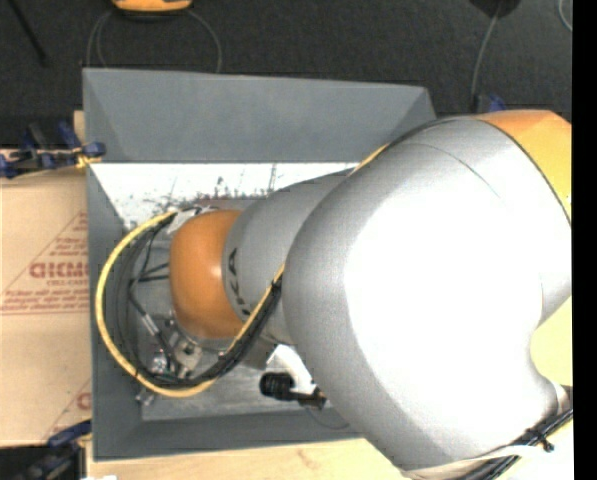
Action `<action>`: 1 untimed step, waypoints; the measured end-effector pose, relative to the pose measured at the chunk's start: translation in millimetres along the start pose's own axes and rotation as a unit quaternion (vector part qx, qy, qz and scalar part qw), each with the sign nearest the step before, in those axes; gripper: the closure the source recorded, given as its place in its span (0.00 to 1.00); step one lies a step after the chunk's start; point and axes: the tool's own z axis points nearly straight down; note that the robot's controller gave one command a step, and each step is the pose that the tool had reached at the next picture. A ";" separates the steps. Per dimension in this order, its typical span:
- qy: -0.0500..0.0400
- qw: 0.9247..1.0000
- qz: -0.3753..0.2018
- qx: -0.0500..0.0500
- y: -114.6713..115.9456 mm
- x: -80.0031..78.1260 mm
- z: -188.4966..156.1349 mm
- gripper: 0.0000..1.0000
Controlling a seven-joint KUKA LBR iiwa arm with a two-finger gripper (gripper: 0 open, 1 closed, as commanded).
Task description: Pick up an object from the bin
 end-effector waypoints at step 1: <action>-0.001 1.000 -0.001 -0.001 0.3 -0.6 -1.3 0.00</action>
Offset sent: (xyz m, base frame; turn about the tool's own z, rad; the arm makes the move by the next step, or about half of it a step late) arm 0.0000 0.0000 0.0000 0.0000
